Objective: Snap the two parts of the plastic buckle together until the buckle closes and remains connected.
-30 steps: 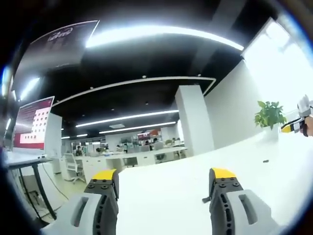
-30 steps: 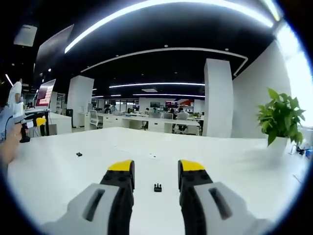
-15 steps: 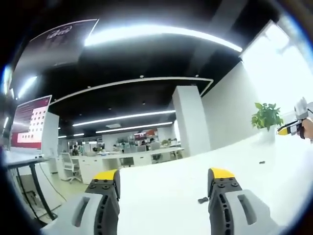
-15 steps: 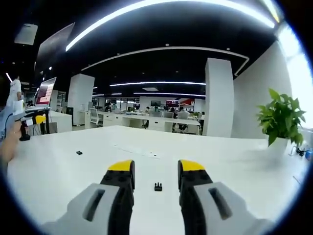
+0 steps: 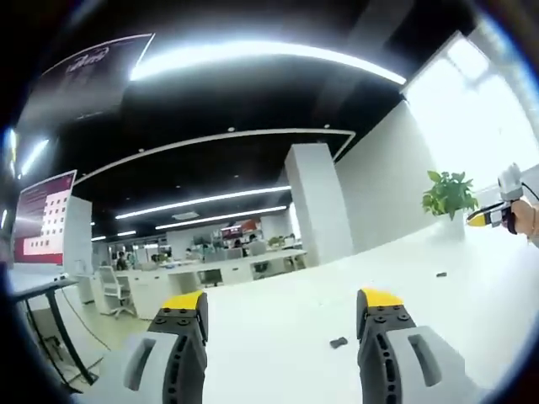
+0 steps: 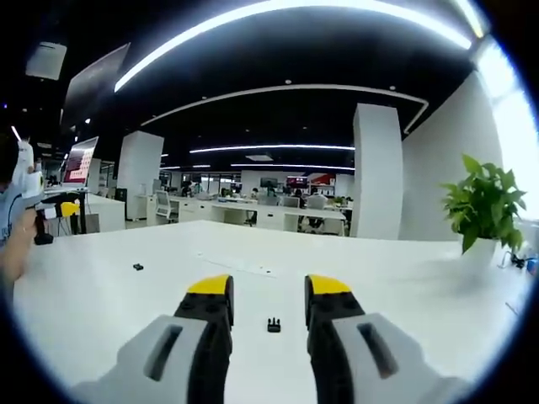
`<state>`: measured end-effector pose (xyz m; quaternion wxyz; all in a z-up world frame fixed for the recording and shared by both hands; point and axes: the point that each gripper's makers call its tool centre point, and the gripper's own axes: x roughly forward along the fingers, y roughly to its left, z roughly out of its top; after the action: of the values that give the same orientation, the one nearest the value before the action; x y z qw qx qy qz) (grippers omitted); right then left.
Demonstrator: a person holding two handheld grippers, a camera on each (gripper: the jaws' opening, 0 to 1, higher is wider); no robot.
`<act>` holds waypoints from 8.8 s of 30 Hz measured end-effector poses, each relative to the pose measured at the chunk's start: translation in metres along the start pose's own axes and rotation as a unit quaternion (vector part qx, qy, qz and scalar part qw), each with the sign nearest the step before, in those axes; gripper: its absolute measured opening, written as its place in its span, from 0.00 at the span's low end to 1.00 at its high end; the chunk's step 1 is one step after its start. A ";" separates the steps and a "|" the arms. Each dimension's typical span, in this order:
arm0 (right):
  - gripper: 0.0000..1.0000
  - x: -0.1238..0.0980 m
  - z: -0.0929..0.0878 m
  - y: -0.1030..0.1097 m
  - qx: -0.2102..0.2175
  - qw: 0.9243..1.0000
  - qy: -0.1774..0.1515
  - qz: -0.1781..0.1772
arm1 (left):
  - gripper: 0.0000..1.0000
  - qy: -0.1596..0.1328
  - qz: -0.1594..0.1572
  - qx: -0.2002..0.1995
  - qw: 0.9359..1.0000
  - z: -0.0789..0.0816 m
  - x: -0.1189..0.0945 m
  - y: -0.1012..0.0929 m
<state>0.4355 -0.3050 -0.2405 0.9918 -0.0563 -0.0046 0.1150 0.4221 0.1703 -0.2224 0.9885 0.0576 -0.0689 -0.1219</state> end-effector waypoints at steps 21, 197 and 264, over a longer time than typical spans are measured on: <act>0.34 0.011 -0.025 0.012 -0.003 0.999 0.046 0.018 | 0.72 0.026 0.006 0.061 0.998 -0.013 0.007 -0.003; 0.34 0.010 -0.047 0.036 0.007 0.992 0.093 0.089 | 0.09 0.593 -0.372 0.218 0.680 -0.166 0.103 -0.105; 0.32 0.021 -0.046 0.011 -0.077 0.991 0.095 0.048 | 0.08 0.566 -0.398 0.230 0.685 -0.148 0.016 -0.110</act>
<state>0.4541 -0.2944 -0.2872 0.9737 -0.1430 0.0839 0.1563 0.4343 0.0742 -0.3806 0.6542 0.3630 0.5068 -0.4282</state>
